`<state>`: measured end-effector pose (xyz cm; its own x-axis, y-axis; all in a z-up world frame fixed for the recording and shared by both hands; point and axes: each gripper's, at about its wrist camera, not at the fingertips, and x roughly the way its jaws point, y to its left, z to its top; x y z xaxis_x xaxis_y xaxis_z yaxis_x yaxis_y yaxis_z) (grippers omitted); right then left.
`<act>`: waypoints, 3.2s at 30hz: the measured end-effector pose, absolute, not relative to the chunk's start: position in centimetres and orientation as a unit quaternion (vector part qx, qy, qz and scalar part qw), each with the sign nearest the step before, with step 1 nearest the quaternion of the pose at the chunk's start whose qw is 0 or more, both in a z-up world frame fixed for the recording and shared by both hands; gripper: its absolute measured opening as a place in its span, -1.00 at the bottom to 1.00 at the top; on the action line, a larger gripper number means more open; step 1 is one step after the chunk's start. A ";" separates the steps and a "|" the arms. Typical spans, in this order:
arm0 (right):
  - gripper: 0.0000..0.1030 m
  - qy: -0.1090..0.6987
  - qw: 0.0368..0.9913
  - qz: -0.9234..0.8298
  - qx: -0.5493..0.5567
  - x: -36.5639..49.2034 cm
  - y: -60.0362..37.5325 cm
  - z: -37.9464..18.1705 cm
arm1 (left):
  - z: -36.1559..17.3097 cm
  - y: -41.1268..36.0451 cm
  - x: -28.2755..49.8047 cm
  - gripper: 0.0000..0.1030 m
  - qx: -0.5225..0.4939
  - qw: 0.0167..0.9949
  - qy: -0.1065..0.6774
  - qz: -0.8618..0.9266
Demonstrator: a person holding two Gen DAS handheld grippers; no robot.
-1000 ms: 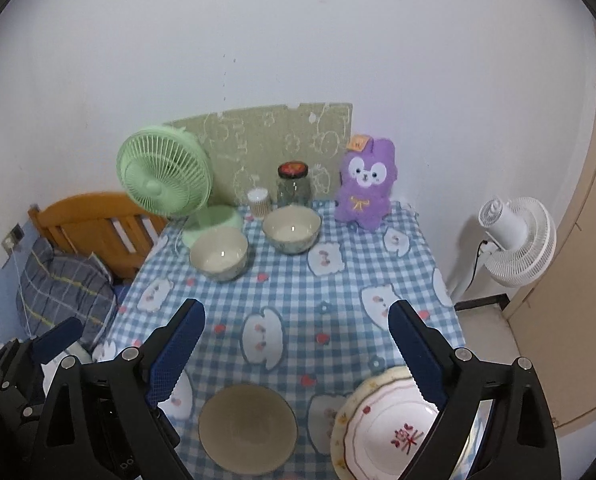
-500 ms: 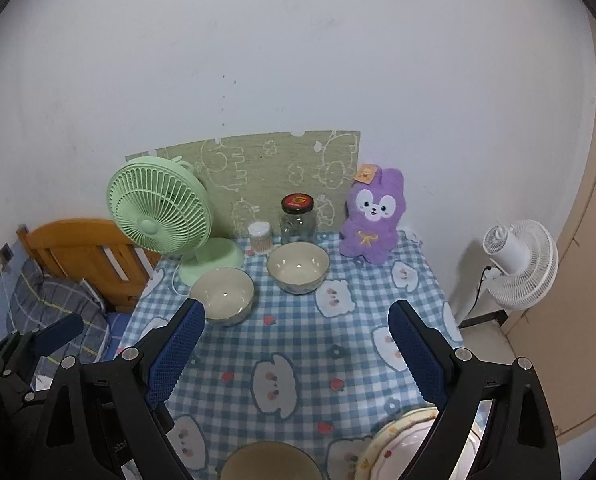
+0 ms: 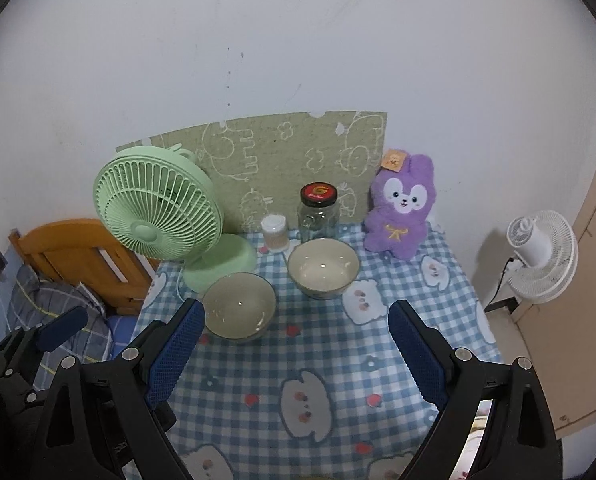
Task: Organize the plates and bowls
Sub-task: 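Move both grippers to the rim of the patterned bowl by the fan, then close both grippers on the rim of the patterned bowl, then lift the patterned bowl with both grippers and carry it toward the plates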
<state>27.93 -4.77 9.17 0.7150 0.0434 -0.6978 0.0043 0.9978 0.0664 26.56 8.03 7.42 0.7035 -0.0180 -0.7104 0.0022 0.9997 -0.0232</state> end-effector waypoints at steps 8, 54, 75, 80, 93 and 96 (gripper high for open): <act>0.77 0.390 0.920 -0.009 0.035 31.4 -3.3 7.2 | 6.0 9.3 30.3 0.68 0.004 0.921 0.390 -0.014; -0.15 0.506 0.862 -0.036 0.014 44.1 0.5 -10.9 | -11.3 11.1 42.7 -0.02 -0.009 0.871 0.490 -0.038; -0.79 0.513 0.857 -0.039 0.006 44.8 1.4 -11.8 | -12.5 11.2 43.1 -0.77 0.011 0.865 0.502 -0.018; -0.80 0.517 0.855 -0.037 0.002 44.1 1.6 -11.7 | -12.5 11.1 42.3 -0.77 0.014 0.862 0.506 -0.017; -0.80 0.533 0.846 -0.028 -0.001 40.2 1.2 -11.3 | -12.1 10.8 38.2 -0.77 0.007 0.854 0.521 -0.010; -0.80 0.536 0.844 -0.024 -0.003 38.9 1.2 -11.1 | -12.1 10.7 36.9 -0.77 0.003 0.850 0.527 -0.009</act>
<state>38.89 1.17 -11.07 0.4250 -0.0435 -0.9041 0.0381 0.9988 -0.0302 36.93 10.69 -12.05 0.4446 -0.0124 -0.8956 0.0194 0.9998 -0.0043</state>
